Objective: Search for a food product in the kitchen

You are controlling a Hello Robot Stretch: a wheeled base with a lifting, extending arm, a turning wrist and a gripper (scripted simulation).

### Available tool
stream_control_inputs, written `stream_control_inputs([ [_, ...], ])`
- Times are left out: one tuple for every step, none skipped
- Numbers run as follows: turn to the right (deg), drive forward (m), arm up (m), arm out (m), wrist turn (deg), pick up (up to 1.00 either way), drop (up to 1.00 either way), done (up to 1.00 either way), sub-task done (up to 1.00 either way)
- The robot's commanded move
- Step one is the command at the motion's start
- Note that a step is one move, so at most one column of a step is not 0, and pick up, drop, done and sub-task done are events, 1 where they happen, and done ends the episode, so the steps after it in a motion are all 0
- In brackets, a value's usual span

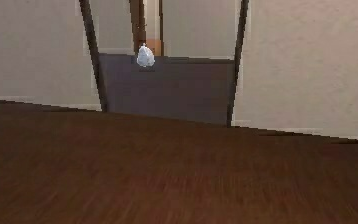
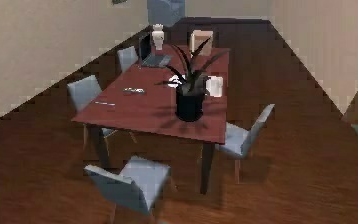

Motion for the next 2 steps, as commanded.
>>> stream_control_inputs([
  [0.0, 1.0, 0.0, 0.0, 0.0, 0.0, 0.0, 0.0, 0.0],
  [3.0, 0.0, 0.0, 0.0, 0.0, 0.0, 0.0, 0.0, 0.0],
])
